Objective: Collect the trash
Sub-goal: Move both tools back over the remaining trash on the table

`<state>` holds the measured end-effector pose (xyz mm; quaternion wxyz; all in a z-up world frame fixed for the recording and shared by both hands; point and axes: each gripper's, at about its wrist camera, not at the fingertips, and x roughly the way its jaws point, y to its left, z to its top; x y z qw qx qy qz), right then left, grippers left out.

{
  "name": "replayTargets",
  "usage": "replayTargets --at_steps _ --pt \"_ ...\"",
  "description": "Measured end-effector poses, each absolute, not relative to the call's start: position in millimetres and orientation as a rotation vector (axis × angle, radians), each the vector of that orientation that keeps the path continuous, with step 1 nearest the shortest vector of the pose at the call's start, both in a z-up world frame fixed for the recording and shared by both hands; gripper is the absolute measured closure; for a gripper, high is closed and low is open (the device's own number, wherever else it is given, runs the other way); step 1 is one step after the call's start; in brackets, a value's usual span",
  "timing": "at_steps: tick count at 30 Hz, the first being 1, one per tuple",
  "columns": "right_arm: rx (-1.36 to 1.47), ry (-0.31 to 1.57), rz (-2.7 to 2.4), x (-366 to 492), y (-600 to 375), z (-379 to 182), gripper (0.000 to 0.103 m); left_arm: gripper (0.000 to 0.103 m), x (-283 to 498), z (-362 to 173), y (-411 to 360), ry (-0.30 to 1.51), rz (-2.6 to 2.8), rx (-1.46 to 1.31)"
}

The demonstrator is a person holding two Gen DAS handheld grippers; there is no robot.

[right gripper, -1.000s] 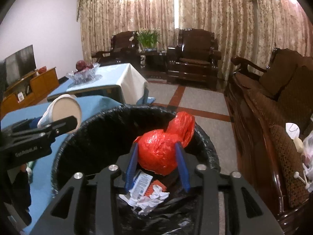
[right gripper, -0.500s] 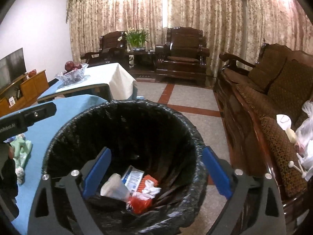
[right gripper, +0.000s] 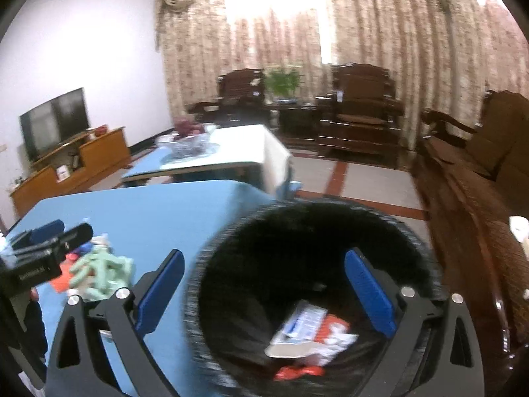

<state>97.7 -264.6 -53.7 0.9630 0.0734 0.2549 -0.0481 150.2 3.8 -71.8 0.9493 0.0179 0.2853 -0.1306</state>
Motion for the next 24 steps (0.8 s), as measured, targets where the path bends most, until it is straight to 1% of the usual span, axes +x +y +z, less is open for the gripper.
replayTargets --at_steps 5,13,18,20,24 --pt "0.117 0.524 0.001 113 -213 -56 0.007 0.014 143 -73 58 0.584 -0.154 0.043" --pt "0.067 0.551 0.121 125 -147 -71 0.008 0.014 128 -85 112 0.617 -0.054 0.022" --pt "0.013 0.600 0.180 129 -114 -94 0.017 0.014 125 -99 132 0.643 -0.024 0.005" --pt "-0.004 0.623 0.196 131 -106 -105 0.022 0.014 125 -104 137 0.651 -0.014 0.001" --pt "-0.013 0.676 0.205 138 -97 -127 0.029 0.014 124 -115 144 0.666 -0.007 -0.008"
